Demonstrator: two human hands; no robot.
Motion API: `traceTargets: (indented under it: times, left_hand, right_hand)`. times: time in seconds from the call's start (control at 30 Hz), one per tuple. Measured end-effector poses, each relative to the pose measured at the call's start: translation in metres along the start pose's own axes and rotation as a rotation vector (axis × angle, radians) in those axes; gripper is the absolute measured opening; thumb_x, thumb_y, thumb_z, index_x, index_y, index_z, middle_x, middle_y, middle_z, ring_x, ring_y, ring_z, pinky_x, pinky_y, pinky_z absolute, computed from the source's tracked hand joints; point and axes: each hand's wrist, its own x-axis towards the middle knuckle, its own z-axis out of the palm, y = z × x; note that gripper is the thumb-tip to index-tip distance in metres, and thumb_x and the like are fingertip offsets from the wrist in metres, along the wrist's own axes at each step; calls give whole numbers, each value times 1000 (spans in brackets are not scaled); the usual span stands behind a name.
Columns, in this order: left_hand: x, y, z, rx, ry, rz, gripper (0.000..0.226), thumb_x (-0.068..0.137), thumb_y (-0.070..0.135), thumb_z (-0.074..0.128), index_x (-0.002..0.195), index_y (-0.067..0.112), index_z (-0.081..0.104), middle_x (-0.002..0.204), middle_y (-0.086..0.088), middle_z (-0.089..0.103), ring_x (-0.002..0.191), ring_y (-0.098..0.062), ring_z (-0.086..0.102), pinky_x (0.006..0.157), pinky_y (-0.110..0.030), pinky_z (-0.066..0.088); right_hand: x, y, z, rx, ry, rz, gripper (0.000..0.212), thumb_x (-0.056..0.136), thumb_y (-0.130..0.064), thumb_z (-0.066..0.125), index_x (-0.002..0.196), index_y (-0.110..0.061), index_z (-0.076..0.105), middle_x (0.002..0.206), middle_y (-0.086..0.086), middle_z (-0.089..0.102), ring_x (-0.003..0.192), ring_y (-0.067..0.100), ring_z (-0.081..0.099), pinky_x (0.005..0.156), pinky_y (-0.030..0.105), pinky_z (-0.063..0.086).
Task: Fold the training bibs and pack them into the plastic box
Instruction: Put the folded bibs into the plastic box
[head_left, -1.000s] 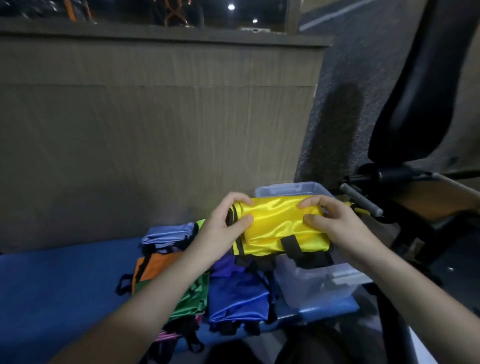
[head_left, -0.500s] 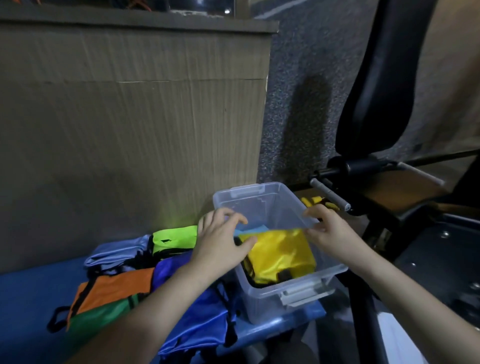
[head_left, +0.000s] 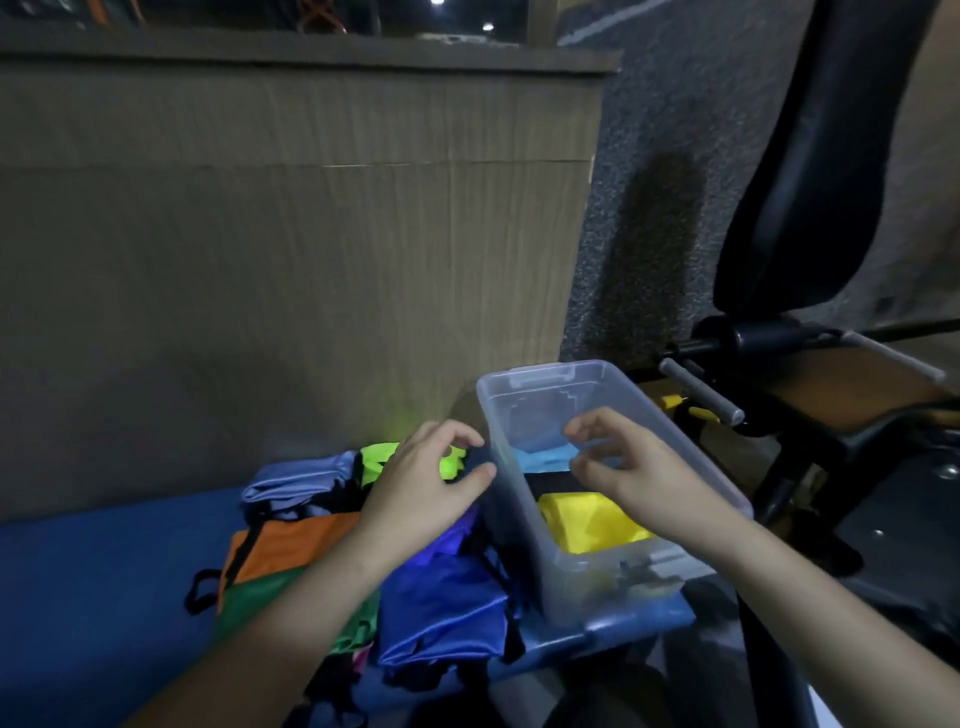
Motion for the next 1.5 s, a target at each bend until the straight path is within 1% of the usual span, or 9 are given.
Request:
traceTargets:
  times: [0.33,0.57,0.67,0.8,1.0,1.07,1.23,1.33,1.5]
  left_hand:
    - [-91,-88,-107,-71,31,-257,8,89,24,72,93,27,66,90,12,67,82,-8,65,73,-23,46]
    - [-144,-174,-125,14,24,-462,17,91,27,70,98,38,59,108,9,59,92,-10,61,88,-33,51]
    - [-149,-194,-119,54,-41,-562,23,92,37,67,113,36,58,113,11,58,99,-9,60,81,-26,42]
    - [-152,-211,-106,53,-75,-612,41,88,45,71,123,31,54,108,9,62,96,-9,61,73,-20,41]
    - [-153,-213,-98,133,6,-583,46,85,48,72,123,27,58,106,13,54,101,-7,57,85,-28,48]
    - [-153,-213,-97,117,0,-579,46,86,47,72,124,26,58,105,13,56,99,-7,58,83,-26,47]
    - [-154,-208,-95,61,8,-519,41,86,45,72,122,45,52,92,13,59,81,-4,58,73,-27,50]
    - [-155,-204,-92,15,15,-473,50,87,36,74,126,47,45,89,13,57,75,-4,57,65,-20,46]
    - [-155,-206,-91,-89,-23,-498,60,89,34,73,133,56,39,99,9,58,88,-7,60,73,-20,47]
  right_hand:
    - [-4,-57,118,78,-204,-52,24,90,-2,65,105,-21,62,107,3,64,89,24,64,80,25,50]
    - [-7,-28,212,3,-292,59,29,85,-11,72,100,-32,61,101,6,65,75,15,61,81,29,50]
    - [-6,-10,234,-14,-346,149,30,85,-17,75,104,-34,59,100,7,60,71,11,57,77,27,48]
    - [1,4,250,-22,-355,181,37,86,-16,75,115,-27,55,97,1,62,73,9,58,69,18,46]
    - [7,6,263,-51,-377,173,45,85,-26,78,123,-28,53,103,-12,58,92,-3,59,70,7,43]
    - [7,5,266,-23,-370,187,45,85,-33,78,122,-30,54,103,-10,60,94,1,59,73,8,45]
    - [4,12,273,-60,-361,146,70,63,-65,77,124,-48,48,115,-7,62,112,20,59,96,42,51]
    - [0,10,276,-59,-360,98,75,63,-56,78,129,-52,43,113,-8,62,109,23,58,94,45,52]
    - [-6,5,280,32,-301,42,73,75,-10,82,131,-41,48,119,-12,60,113,12,59,98,35,50]
